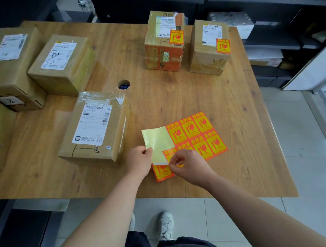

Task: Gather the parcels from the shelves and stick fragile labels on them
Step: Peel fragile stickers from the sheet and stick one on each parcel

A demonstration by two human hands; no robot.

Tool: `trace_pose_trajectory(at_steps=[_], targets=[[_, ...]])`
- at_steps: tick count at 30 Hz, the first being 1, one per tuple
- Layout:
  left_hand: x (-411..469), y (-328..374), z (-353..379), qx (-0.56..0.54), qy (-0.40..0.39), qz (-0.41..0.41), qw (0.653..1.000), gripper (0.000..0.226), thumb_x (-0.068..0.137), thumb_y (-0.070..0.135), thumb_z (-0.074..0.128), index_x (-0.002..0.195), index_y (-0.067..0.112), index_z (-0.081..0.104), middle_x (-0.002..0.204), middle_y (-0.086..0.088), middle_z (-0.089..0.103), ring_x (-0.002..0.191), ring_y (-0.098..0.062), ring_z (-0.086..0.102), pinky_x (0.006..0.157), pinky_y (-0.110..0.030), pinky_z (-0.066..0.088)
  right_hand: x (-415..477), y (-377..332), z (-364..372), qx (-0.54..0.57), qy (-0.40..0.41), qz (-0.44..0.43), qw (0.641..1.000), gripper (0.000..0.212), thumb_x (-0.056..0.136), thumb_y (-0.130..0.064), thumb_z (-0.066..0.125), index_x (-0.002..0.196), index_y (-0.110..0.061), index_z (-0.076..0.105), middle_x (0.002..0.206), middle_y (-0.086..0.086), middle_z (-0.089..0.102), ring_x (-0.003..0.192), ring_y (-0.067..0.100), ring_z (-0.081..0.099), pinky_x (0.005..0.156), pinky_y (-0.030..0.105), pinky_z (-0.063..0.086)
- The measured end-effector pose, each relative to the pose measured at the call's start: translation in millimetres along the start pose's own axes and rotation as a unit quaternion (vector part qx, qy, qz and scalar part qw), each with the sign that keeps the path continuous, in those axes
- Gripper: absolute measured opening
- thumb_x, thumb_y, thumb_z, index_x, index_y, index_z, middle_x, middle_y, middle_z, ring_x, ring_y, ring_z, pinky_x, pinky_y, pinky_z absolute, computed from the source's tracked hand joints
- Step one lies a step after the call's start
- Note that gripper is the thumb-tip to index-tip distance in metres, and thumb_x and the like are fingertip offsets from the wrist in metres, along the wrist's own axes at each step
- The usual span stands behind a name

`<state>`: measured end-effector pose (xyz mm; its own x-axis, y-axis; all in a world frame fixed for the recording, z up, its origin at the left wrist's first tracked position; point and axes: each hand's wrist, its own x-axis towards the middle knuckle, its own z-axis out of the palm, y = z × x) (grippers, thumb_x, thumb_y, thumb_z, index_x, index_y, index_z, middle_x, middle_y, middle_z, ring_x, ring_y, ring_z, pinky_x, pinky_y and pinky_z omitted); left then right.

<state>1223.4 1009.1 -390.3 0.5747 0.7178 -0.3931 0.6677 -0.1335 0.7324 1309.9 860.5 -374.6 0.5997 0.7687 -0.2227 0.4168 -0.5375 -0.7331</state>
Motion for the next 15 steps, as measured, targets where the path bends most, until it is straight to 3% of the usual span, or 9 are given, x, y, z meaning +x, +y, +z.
trace_pose_trajectory(at_steps=[5,9,13,15], targets=[[3,3,-4,0.148,0.013,0.08,0.986,0.036,0.094,0.018,0.05,0.059,0.009,0.043,0.058,-0.004,0.048,0.052,-0.016,0.039,0.046,-0.03,0.023,-13,-2,-25,0.062,-0.022,0.009,0.998,0.016,0.074,-0.013,0.074,0.068,-0.026,0.067,0.074,-0.011,0.068,0.071,0.002,0.063,0.07,0.024,0.053],[-1,7,-3,0.173,0.002,0.146,0.974,0.037,0.091,0.012,0.048,0.056,0.014,0.037,0.056,0.0,0.044,0.053,-0.02,0.039,0.047,-0.033,0.02,-14,-13,-55,0.139,0.031,0.028,0.989,0.02,0.074,-0.009,0.077,0.065,-0.025,0.068,0.064,-0.011,0.067,0.061,0.002,0.059,0.061,0.016,0.046],[-3,8,-1,0.204,-0.011,0.157,0.966,0.032,0.092,0.01,0.045,0.061,0.017,0.041,0.067,-0.001,0.052,0.065,-0.024,0.05,0.051,-0.033,0.028,-8,-28,-83,0.171,0.078,0.015,0.982,0.01,0.076,-0.009,0.075,0.07,-0.016,0.07,0.071,0.004,0.071,0.066,0.011,0.061,0.063,0.028,0.048],[-3,12,-1,0.211,-0.02,0.136,0.968,0.015,0.09,0.013,0.051,0.075,0.015,0.051,0.083,-0.006,0.06,0.073,-0.021,0.052,0.056,-0.03,0.033,-3,-34,-94,0.174,0.086,0.002,0.981,0.009,0.077,-0.009,0.074,0.071,-0.014,0.069,0.072,0.008,0.072,0.066,0.014,0.062,0.061,0.027,0.047]])
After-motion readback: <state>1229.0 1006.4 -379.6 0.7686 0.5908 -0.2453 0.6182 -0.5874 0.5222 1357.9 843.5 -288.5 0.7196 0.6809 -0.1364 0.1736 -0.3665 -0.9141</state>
